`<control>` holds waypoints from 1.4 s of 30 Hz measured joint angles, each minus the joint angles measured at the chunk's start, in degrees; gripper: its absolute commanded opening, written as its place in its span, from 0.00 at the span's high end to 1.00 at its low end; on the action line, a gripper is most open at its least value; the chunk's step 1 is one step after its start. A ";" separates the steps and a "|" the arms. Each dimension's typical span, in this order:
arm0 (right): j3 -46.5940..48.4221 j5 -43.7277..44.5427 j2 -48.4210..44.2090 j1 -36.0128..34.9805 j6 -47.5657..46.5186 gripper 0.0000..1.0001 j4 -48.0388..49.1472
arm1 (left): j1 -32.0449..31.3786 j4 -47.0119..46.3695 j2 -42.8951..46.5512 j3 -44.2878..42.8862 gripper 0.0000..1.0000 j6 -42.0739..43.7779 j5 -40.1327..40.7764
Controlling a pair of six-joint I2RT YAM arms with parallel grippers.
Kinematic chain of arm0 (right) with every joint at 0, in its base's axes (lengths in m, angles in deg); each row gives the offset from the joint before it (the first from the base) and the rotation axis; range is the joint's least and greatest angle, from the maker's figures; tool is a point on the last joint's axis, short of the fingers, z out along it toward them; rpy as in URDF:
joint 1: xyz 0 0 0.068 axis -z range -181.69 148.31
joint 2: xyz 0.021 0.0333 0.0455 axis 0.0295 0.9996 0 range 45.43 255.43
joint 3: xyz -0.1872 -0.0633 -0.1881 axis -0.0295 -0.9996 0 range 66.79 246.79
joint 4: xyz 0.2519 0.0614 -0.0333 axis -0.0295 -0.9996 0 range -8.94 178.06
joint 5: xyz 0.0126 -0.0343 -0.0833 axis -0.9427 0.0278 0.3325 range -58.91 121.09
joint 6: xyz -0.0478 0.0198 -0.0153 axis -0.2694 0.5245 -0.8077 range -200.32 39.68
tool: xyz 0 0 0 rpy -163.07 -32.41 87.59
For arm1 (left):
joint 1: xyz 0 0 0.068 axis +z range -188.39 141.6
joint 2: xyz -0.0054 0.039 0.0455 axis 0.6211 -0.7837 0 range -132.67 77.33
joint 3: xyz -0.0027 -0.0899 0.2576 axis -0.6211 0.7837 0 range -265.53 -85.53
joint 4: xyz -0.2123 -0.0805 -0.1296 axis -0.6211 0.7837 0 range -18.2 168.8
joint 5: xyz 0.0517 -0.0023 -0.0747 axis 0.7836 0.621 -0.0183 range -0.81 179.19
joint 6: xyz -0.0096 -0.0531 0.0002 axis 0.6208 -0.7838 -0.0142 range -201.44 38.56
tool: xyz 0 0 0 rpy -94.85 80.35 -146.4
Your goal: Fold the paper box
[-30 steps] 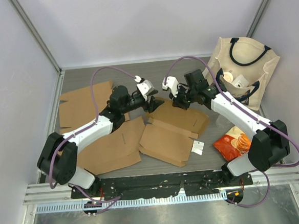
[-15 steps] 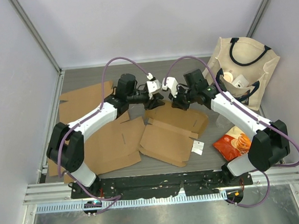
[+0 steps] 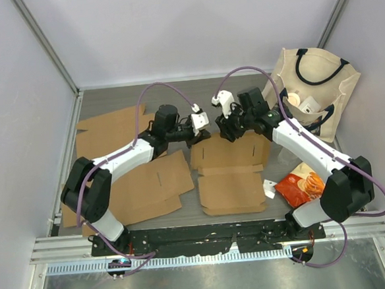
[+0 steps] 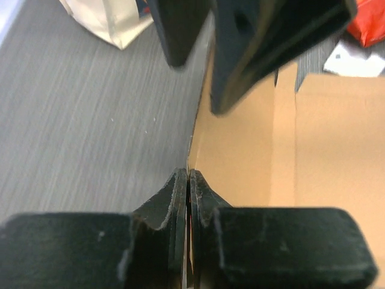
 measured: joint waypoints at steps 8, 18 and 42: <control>14.49 17.16 -1.29 0.13 34.82 0.39 -9.81 | -0.83 -4.72 1.33 6.25 0.92 -2.25 2.71; -2.49 20.94 -12.96 -0.07 93.00 0.48 -6.40 | -1.79 -8.41 6.64 9.94 0.91 -3.02 5.14; -12.66 21.75 -11.02 -0.26 120.08 0.52 3.76 | -2.45 -6.45 7.21 9.62 0.92 0.39 8.28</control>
